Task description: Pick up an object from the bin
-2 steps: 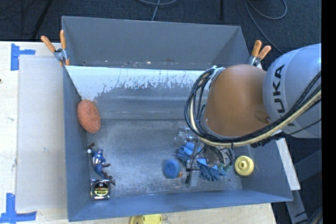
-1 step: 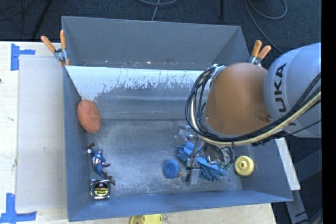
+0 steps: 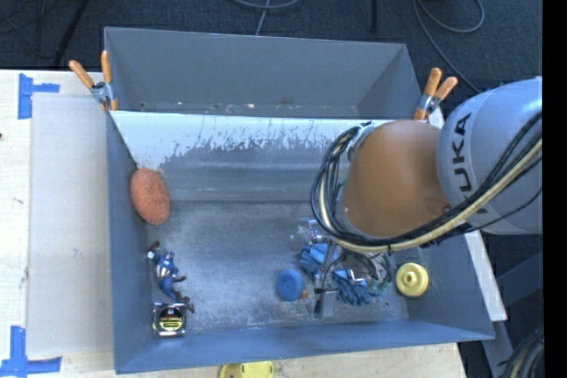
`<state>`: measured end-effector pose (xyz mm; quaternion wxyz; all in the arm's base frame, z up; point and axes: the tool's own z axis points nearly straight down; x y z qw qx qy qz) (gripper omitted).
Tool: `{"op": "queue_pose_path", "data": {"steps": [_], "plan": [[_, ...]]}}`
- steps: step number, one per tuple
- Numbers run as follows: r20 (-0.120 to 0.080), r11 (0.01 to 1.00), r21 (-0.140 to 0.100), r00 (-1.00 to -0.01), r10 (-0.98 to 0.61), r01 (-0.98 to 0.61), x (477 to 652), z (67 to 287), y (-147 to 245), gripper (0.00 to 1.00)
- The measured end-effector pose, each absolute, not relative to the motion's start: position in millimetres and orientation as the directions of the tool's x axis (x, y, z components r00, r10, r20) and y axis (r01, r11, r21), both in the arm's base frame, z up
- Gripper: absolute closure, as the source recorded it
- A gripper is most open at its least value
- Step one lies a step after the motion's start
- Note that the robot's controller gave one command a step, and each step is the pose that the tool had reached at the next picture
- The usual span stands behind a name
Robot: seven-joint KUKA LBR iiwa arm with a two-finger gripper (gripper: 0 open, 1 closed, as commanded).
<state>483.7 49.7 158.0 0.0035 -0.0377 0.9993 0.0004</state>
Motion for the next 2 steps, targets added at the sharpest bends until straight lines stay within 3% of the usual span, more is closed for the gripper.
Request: {"op": "queue_pose_path", "data": {"steps": [1,2], "plan": [[0.002,0.966,0.0,-0.966,-0.257,-0.257,482.2,114.8,43.1,0.0],[0.002,0.926,0.002,-0.925,-0.379,-0.379,500.4,69.3,40.4,1.0]]}}
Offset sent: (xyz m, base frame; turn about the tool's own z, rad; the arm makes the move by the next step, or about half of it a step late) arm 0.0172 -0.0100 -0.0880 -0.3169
